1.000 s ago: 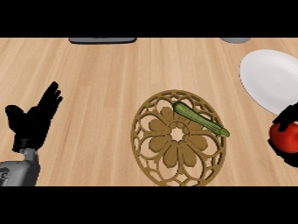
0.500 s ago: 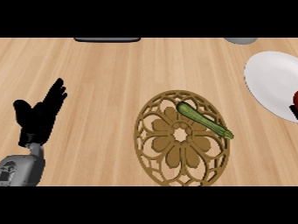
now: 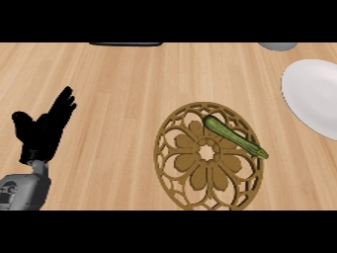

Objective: Pick the tomato from the placemat and place it in the plate

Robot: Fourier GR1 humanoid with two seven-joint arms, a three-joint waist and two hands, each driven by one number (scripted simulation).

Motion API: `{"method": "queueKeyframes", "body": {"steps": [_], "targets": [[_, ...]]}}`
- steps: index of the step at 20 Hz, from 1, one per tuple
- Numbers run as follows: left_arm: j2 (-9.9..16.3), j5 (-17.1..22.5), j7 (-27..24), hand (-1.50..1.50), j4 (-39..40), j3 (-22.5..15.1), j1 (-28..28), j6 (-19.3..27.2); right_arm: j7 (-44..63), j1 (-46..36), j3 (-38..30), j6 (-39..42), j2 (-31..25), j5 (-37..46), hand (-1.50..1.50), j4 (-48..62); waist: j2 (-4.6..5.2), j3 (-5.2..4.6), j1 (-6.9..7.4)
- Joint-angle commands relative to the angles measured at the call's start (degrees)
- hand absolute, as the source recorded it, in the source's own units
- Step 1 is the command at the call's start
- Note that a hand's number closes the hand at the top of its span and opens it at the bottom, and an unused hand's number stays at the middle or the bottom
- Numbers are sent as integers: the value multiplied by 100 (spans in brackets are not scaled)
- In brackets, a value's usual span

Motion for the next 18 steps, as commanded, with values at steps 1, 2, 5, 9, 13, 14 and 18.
{"method": "queueKeyframes", "body": {"steps": [1, 2, 5, 9, 13, 14, 18], "targets": [[-36, -20, 57, 0, 61, -27, -85, -24, -461, -371, 366, -373, -193, 626, 150, 1069, 37, 8, 85], [26, -3, 406, 0, -217, -47, -218, -1, -526, -506, 315, -30, -381, 560, 150, 1405, 35, 13, 112], [-247, -182, 77, 0, -223, -249, 38, 150, -363, -552, 272, 448, -338, 481, -150, 2015, 51, 17, 149], [-184, -109, 224, 0, -77, -176, -212, 47, -1100, -987, 378, 544, -469, 629, -150, 2493, 80, 23, 165], [-126, -207, 133, 0, -19, -104, -112, 125, -1934, -1124, -54, 581, -549, 184, -150, 2535, 70, 26, 99], [-150, -100, 33, 0, -102, -135, 77, -26, -2148, -1129, -171, 670, -548, 30, -150, 2480, 36, 19, 65], [-42, -45, 103, 0, -60, 34, 34, -6, -2477, -1413, -388, 1816, -282, -545, -150, 2427, -33, 9, -1]]}}
